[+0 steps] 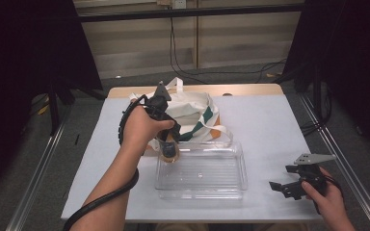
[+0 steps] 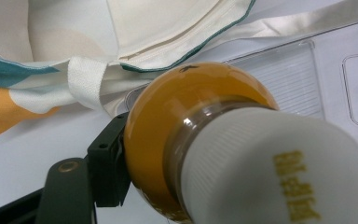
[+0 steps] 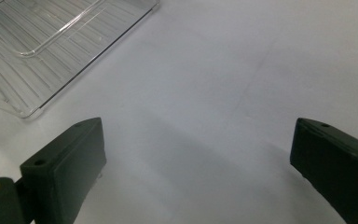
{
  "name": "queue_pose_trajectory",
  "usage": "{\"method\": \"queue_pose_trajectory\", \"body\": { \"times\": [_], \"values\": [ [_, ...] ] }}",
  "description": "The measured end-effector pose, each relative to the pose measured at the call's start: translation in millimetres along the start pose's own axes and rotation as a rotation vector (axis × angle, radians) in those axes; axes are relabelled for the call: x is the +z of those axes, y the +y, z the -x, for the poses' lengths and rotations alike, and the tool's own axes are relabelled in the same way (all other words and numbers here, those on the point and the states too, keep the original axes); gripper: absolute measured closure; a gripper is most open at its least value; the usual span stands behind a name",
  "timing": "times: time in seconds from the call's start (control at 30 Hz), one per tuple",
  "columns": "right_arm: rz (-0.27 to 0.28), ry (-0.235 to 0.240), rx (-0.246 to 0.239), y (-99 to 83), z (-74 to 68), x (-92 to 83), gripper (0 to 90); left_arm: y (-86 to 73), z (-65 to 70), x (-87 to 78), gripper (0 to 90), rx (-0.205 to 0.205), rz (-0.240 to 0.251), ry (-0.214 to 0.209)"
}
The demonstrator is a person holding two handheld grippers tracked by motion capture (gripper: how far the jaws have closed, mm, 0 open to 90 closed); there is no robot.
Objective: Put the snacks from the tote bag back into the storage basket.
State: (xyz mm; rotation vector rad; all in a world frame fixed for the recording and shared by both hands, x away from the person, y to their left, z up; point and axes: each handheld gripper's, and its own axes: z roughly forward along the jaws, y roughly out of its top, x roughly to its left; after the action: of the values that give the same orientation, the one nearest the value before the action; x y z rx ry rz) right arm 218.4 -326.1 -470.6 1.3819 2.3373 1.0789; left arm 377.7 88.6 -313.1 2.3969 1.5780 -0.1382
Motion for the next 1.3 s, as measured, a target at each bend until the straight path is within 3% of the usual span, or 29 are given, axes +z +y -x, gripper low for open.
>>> {"method": "queue_pose_trajectory", "body": {
  "times": [1.3],
  "values": [
    [-0.005, 0.009, -0.004, 5.0, 0.4, 3.9, 2.9, -3.2, -3.3, 16.5, 30.2, -0.005, 0.000, 0.002]
  ]
}}
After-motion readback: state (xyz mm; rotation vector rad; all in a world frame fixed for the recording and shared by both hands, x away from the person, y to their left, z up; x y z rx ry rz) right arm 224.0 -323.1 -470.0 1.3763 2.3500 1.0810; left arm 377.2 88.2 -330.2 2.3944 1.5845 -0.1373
